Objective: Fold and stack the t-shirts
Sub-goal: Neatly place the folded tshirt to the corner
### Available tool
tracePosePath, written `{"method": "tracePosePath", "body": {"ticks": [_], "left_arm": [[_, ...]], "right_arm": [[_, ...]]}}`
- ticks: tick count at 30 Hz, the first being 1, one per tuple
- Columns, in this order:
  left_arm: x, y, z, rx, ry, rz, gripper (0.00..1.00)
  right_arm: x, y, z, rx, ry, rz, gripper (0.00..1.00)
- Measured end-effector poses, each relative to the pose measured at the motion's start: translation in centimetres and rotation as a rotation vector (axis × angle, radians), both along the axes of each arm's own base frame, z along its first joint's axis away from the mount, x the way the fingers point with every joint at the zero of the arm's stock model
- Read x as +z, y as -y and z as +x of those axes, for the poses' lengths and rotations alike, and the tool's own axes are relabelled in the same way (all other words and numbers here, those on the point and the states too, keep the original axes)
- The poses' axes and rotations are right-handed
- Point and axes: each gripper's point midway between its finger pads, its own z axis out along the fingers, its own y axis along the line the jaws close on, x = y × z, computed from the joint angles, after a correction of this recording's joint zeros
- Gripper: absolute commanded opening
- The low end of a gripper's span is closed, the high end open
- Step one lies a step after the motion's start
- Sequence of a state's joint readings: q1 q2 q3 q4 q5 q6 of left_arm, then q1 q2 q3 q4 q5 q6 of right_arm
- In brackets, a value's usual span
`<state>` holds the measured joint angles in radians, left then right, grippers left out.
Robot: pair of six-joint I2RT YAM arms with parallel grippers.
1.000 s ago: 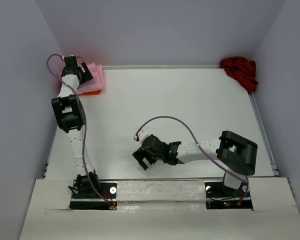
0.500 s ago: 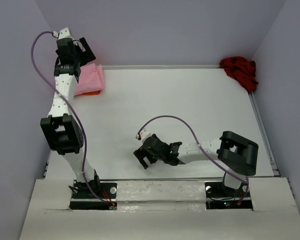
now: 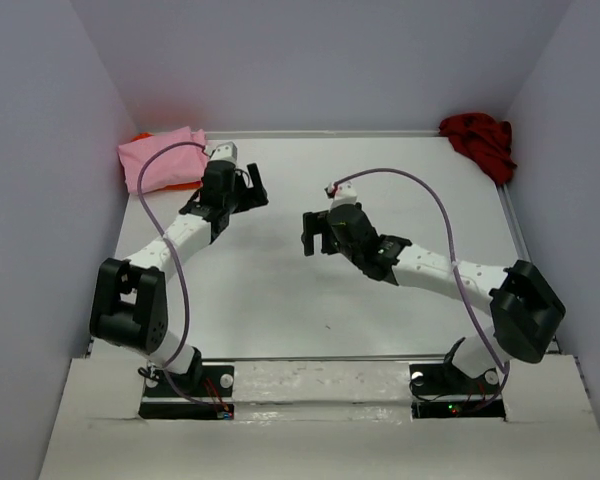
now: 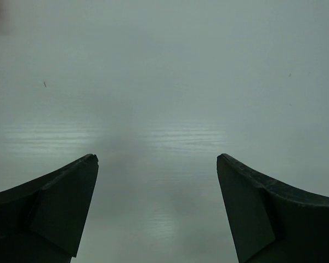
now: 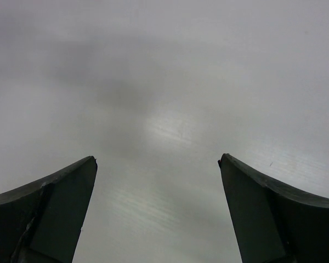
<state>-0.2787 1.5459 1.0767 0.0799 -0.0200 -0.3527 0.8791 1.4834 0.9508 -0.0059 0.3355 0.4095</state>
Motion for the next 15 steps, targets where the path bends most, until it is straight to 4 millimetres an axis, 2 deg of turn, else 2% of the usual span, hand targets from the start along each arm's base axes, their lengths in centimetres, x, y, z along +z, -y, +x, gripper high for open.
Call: {"method": "tracePosePath", "body": {"ticks": [3,6,10,15], "left_arm": [[-2.6,0.8,-2.5,-0.004,-0.035,0.007,0.99],[-3.2,2.5,-3.4,-0.024,-0.005,0.021,0.99],[-3.7,4.9,-4.3,-0.071,0.032,0.017,0.99],[-4.6,6.0,-4.9,-0.092,0.052,0.024,0.99]], "right_arm": [[2.1,0.2,3.2,-0.081,0.041,0.007,1.0],[2.5,0.4,5.7,-0.13,0.05,0.007,1.0],[0.3,3.2,8.8,-0.217,0.014,-0.031,0.98],[-3.6,7.8,12.0,-0.339,-0.049,-0.102,0.98]]}}
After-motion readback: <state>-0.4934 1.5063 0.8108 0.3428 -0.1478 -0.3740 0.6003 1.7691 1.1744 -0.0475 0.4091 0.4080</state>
